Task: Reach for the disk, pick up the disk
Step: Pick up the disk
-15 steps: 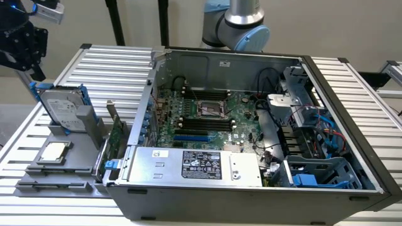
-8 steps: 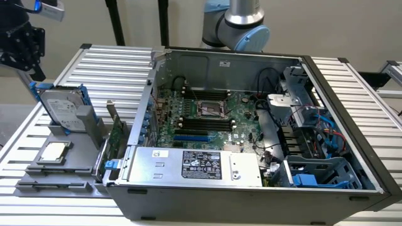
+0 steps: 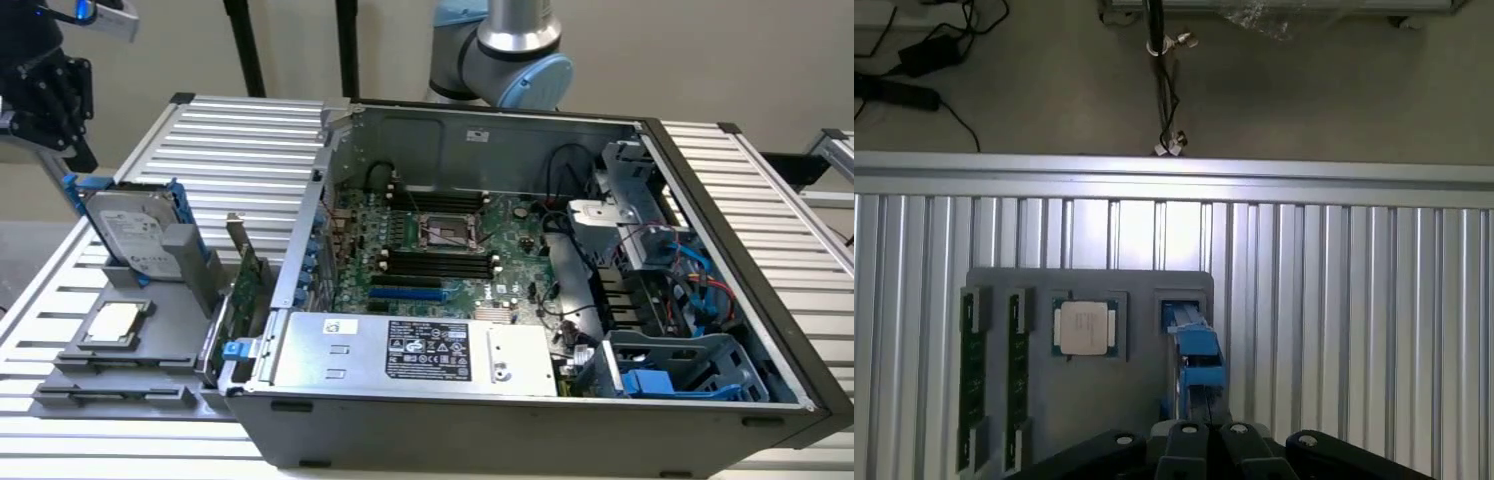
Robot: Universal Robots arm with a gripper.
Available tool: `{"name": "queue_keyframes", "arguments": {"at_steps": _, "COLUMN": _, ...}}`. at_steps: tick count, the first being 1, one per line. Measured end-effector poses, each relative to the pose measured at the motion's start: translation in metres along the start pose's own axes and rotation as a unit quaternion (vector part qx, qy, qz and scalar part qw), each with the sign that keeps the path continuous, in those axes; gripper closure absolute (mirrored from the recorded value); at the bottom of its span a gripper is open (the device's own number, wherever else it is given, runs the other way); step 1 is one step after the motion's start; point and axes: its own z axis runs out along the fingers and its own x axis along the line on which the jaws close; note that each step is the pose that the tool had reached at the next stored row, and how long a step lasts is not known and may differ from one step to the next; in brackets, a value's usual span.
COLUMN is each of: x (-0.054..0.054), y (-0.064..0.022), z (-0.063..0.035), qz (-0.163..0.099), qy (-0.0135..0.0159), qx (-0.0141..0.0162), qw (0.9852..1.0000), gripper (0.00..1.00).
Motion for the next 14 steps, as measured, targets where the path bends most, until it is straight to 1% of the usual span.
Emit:
{"name": "queue_keyframes", "arguments": {"at_steps": 3, "x": 0.0001, "y": 0.0, "z": 0.0, "qz": 0.0, "qy": 0.0, "qx": 0.0, "qw": 1.0, "gripper": 0.88}}
{"name": "queue_keyframes", "arguments": {"at_steps": 5, "x": 0.0001, "y": 0.0, "z": 0.0, "qz": 0.0, "qy": 0.0, "qx": 0.0, "qw": 1.0, "gripper": 0.76}}
{"name": "queue_keyframes", "arguments": {"at_steps": 6, "x": 0.0001, "y": 0.0, "z": 0.0, "qz": 0.0, "qy": 0.0, "qx": 0.0, "qw": 1.0, "gripper": 0.76}}
{"name": "queue_keyframes", "arguments": {"at_steps": 9, "x": 0.0001, "y": -0.0001, "z": 0.0004, "qz": 0.0, "qy": 0.0, "qx": 0.0, "qw": 1.0, "gripper": 0.58}}
{"name": "queue_keyframes", "arguments": {"at_steps": 11, "x": 0.0002, "y": -0.0002, "z": 0.0025, "qz": 0.0, "qy": 0.0, "qx": 0.0001, "qw": 1.0, "gripper": 0.58}}
{"name": "queue_keyframes", "arguments": {"at_steps": 12, "x": 0.0002, "y": -0.0003, "z": 0.0041, "qz": 0.0, "qy": 0.0, "qx": 0.0, "qw": 1.0, "gripper": 0.52}}
{"name": "queue_keyframes", "arguments": {"at_steps": 14, "x": 0.0002, "y": -0.0004, "z": 0.0078, "qz": 0.0, "qy": 0.0, "qx": 0.0, "qw": 1.0, "gripper": 0.52}}
